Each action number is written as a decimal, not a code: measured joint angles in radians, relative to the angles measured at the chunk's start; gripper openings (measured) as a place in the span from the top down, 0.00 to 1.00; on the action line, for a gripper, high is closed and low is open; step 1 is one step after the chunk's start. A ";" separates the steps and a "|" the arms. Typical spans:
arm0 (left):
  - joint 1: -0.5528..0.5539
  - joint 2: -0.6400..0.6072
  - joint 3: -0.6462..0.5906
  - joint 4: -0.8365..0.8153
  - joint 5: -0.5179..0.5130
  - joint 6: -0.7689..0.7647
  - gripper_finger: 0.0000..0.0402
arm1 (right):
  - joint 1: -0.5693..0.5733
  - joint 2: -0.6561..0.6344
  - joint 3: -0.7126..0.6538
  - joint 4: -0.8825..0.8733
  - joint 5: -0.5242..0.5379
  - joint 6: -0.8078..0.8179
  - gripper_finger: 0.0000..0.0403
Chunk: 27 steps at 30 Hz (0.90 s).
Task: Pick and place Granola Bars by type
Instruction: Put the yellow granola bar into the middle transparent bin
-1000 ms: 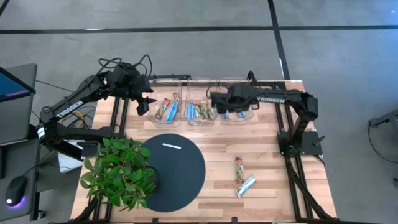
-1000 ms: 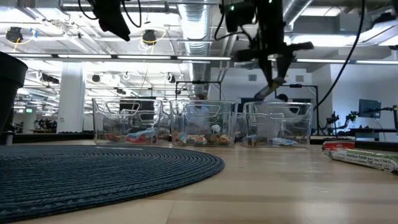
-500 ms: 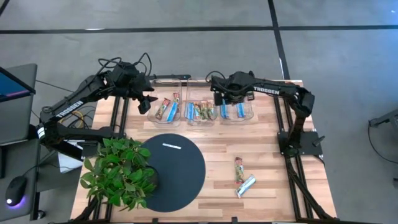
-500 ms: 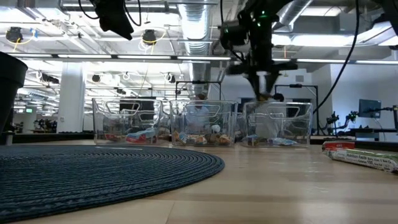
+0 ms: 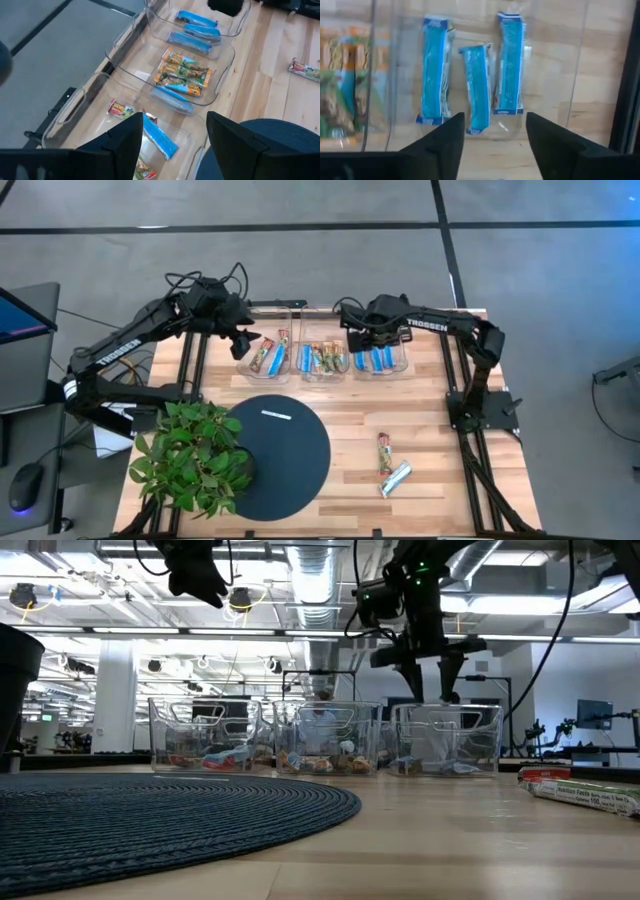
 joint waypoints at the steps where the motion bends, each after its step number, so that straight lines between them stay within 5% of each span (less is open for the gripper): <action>1: -0.002 0.004 0.000 0.002 0.003 -0.002 0.47 | 0.009 -0.004 0.000 0.001 0.001 -0.024 0.46; 15: -0.030 0.054 0.000 0.094 0.029 -0.021 0.47 | 0.290 -0.133 0.000 0.015 0.213 -0.188 0.39; 27: -0.096 0.077 0.000 0.122 0.033 0.002 0.47 | 0.643 -0.187 0.000 -0.064 0.211 -0.106 0.39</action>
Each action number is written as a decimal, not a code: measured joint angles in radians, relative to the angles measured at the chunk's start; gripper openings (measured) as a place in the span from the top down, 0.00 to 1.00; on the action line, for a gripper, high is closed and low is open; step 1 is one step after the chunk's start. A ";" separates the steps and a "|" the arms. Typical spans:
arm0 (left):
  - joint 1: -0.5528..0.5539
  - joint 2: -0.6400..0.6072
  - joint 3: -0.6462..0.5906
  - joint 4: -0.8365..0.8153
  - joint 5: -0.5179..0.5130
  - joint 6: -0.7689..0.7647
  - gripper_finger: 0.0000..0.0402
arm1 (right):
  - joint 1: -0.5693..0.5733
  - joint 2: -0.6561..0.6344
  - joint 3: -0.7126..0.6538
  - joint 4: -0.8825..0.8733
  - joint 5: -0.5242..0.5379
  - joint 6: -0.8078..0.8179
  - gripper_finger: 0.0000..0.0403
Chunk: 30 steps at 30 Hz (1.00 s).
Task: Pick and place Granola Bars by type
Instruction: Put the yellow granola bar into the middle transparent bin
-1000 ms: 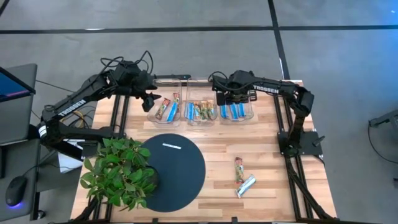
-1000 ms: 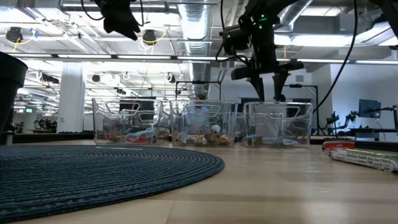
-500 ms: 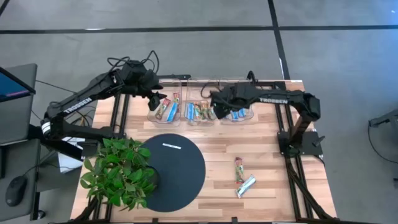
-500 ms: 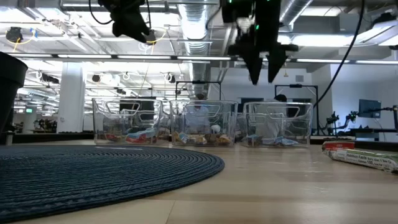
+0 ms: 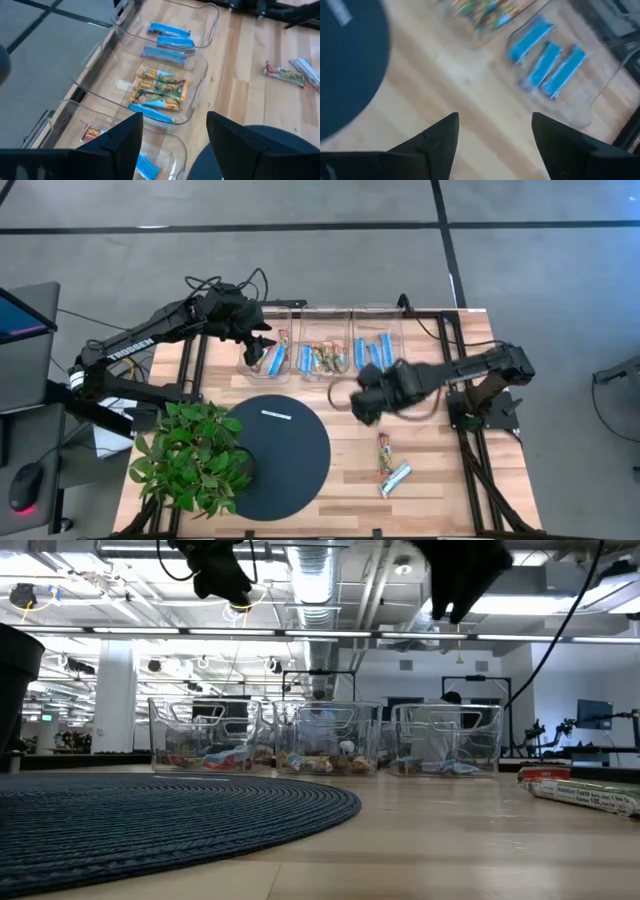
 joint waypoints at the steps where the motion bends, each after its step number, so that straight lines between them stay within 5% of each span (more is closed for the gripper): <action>1: -0.004 0.002 0.000 -0.002 0.000 0.002 0.47 | 0.032 0.004 0.000 -0.006 -0.007 0.009 0.39; 8: -0.027 0.017 0.000 0.043 0.000 0.030 0.47 | 0.242 0.009 0.000 -0.015 -0.078 0.021 0.39; 15: -0.035 0.066 0.001 0.049 0.016 0.040 0.47 | 0.390 0.022 0.002 -0.013 -0.098 0.250 0.39; 22: -0.055 0.134 0.001 0.049 0.019 0.040 0.47 | 0.395 0.112 0.001 0.011 -0.192 0.529 0.39; 30: -0.088 0.153 0.001 0.050 0.027 0.082 0.47 | 0.357 0.254 0.000 -0.015 -0.397 0.661 0.39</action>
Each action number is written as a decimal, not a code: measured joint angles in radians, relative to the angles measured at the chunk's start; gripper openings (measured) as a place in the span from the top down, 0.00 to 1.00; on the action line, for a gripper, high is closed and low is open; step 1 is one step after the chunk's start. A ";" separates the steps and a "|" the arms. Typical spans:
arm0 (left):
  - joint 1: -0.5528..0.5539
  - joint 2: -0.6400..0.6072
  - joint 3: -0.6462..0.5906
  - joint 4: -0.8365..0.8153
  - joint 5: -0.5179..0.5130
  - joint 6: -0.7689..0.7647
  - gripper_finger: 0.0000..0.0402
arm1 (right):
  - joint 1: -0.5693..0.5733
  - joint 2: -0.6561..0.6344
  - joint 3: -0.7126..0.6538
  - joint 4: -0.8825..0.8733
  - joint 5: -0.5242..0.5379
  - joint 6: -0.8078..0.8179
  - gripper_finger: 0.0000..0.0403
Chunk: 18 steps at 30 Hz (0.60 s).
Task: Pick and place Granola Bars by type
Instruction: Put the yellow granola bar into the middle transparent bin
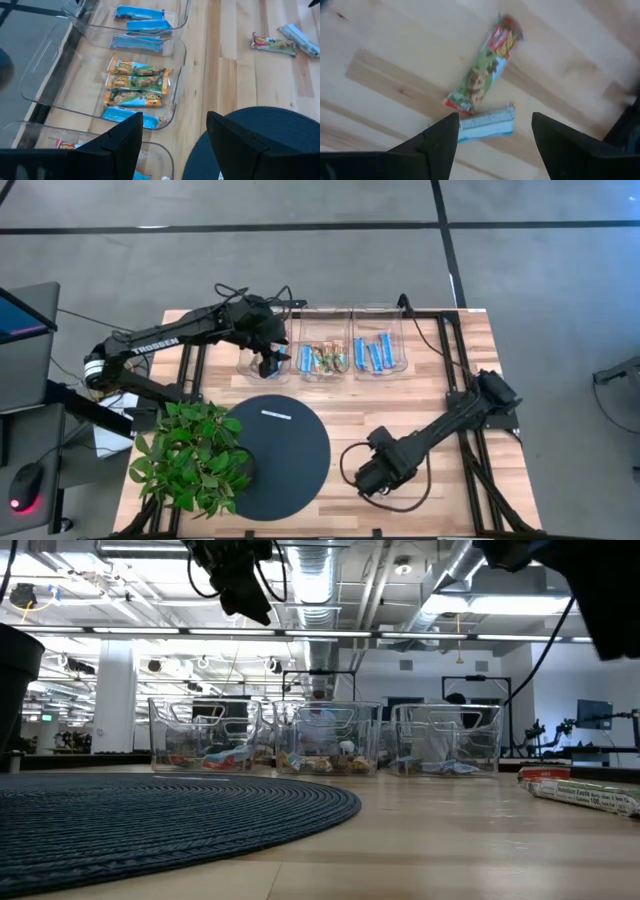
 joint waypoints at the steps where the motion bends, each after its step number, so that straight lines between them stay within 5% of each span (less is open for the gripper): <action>1: 0.000 0.000 0.000 -0.001 0.000 0.004 0.47 | 0.001 0.006 0.000 0.000 -0.017 0.008 0.39; 11: 0.000 0.000 0.000 -0.021 0.018 0.009 0.47 | 0.063 0.016 -0.062 0.092 -0.175 0.125 0.39; 18: 0.000 0.000 0.000 -0.034 0.018 0.049 0.47 | 0.159 0.016 -0.073 0.268 -0.185 0.216 0.39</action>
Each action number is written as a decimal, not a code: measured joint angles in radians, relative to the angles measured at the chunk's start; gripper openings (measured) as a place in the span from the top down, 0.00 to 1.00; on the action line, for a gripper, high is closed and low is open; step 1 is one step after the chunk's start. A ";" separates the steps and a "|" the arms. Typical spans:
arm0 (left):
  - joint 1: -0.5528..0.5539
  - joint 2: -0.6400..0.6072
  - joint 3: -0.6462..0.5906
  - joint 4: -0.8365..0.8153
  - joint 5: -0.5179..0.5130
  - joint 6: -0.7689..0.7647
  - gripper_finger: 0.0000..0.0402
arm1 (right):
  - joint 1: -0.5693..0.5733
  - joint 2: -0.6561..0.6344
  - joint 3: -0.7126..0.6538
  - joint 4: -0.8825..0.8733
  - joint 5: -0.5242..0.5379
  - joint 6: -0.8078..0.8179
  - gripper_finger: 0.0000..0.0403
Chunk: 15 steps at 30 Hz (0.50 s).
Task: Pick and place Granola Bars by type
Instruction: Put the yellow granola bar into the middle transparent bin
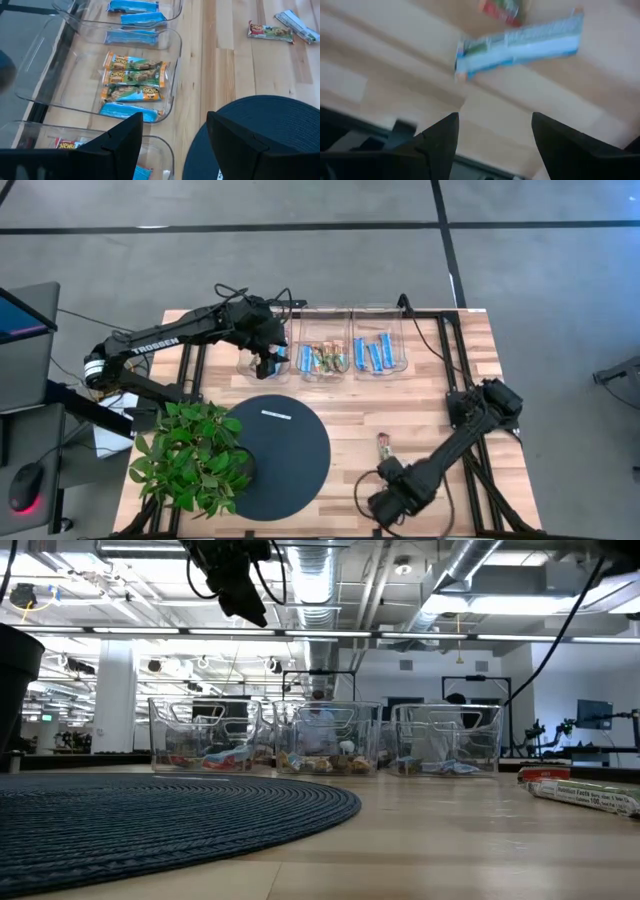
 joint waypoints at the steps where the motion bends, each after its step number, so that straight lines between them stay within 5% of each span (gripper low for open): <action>1: 0.000 0.000 0.000 0.001 0.000 0.007 0.47 | 0.013 0.000 0.000 0.007 0.000 0.017 0.39; 15: 0.000 -0.001 0.000 -0.044 -0.001 0.037 0.47 | 0.055 0.001 -0.235 0.335 -0.126 0.313 0.39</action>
